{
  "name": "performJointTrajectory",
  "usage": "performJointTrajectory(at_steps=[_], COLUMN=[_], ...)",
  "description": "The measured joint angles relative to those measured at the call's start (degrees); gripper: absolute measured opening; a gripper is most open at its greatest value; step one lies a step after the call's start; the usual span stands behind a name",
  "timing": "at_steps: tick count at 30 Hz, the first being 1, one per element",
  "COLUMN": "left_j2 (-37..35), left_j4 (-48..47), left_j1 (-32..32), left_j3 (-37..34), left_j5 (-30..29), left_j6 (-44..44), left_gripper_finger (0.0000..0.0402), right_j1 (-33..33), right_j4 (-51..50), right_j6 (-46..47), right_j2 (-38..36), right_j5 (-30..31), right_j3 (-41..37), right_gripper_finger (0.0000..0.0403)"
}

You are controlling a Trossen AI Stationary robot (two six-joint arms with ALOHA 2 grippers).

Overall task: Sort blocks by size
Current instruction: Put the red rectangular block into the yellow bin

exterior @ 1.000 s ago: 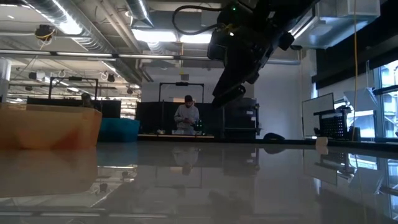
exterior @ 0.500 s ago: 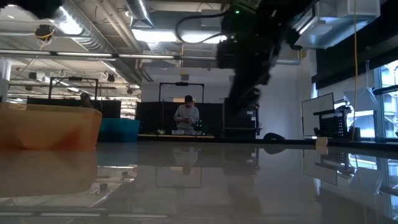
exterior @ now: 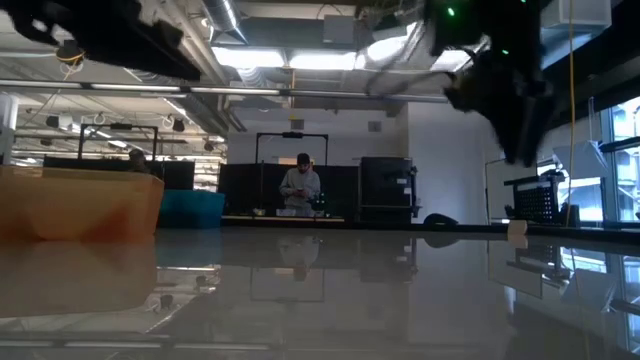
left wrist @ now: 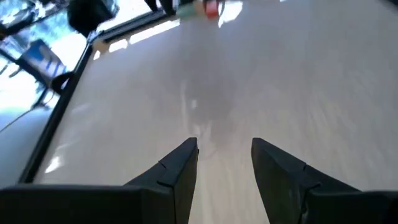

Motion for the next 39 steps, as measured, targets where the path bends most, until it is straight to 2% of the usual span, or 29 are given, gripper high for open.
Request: performJointTrajectory(at_steps=[3, 6, 10, 13, 18, 23, 25, 32, 39], left_j2=[-0.66, -0.67, -0.67, -0.69, -0.69, -0.67, -0.69, -0.69, -0.65], left_j4=[9.70, 15.57, 17.95, 19.78, 21.25, 22.75, 25.26, 29.08, 28.64], left_j1=[5.02, 8.33, 10.61, 11.06, 11.02, 11.02, 11.02, 11.02, 11.02], left_j3=[-5.00, -8.15, -9.34, -9.58, -9.59, -9.60, -9.63, -9.60, -9.60], left_j5=[4.75, 5.16, 5.24, 5.25, 5.33, 5.33, 5.31, 5.31, 5.31], left_j6=[1.25, 1.22, 1.32, 2.09, 2.10, 3.05, 3.86, 6.77, 6.69], left_gripper_finger=[0.0141, 0.0141, 0.0141, 0.0141, 0.0141, 0.0141, 0.0141, 0.0141, 0.0141], right_j1=[0.99, 3.65, 7.68, 11.18, 17.34, 20.46, 21.33, 22.60, 22.45], right_j4=[-2.18, -1.98, -3.56, -4.57, -4.81, -4.56, -4.47, -3.87, -0.59], right_j6=[5.84, 9.05, 15.07, 20.34, 23.29, 26.30, 27.25, 27.90, 28.73], right_j2=[-0.30, -0.25, -0.16, -0.16, -0.16, -0.16, -0.16, -0.16, -0.16], right_j5=[-4.20, -7.84, -10.90, -13.69, -16.46, -15.93, -15.95, -15.21, -12.95], right_j3=[-2.86, -5.89, -9.02, -11.05, -15.22, -18.98, -19.84, -20.35, -22.16], right_gripper_finger=[0.0257, 0.0256, 0.0236, 0.0198, 0.0112, 0.0027, 0.0007, 0.0022, 0.0004])
